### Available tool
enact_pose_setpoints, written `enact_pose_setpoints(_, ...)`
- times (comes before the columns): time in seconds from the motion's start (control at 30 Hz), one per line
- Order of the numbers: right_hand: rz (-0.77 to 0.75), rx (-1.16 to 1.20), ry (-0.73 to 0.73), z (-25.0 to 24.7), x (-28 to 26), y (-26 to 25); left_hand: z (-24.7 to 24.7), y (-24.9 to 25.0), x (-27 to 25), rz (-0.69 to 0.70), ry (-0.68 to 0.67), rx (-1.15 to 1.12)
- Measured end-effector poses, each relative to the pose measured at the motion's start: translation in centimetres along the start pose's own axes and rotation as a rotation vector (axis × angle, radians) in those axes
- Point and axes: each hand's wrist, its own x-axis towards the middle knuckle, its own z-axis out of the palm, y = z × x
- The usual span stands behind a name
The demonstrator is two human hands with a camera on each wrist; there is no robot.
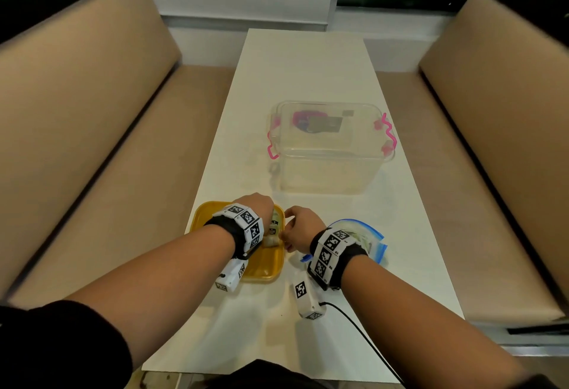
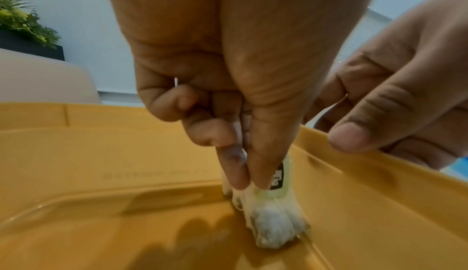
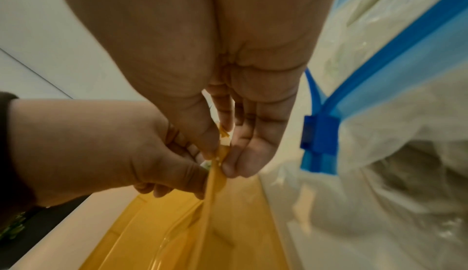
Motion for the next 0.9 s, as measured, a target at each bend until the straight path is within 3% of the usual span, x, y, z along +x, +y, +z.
enact_pose_setpoints(0.2, -0.081, -0.018, 0.118, -0.8, -0.8, 0.1, -0.5, -0.5, -0.3, -0.018, 0.026, -0.075)
enact_pose_setpoints(0.3, -0.149, 0.053, 0.201, -2.9, -1.7, 0.6, -2.2, -0.2, -1.4, 0.003, 0.138, -0.145)
enact_pose_setpoints(0.4, -0.224, 0.045, 0.285, -5.9, -3.0, 1.7, -3.7, 1.3, -3.1, 0.127, 0.253, -0.297)
enact_pose_setpoints(0.53, -0.245, -0.189, 0.369, -9.8, -4.4, 4.6, -4.0, 6.1, -4.8, 0.358, 0.218, -0.461)
enact_pose_setpoints(0.7, -0.160, -0.457, 0.160, -11.8, -5.5, 8.3, -1.7, 11.3, -4.7, 0.430, 0.106, -0.374)
enact_pose_setpoints(0.8, -0.155, -0.575, 0.045, -11.8, -6.1, 9.8, -0.3, 12.9, -4.0, 0.390, 0.072, -0.326)
enact_pose_setpoints(0.9, -0.170, -0.554, 0.026, -11.7, -6.2, 11.0, 1.4, 13.3, -3.2, 0.309, 0.059, -0.395)
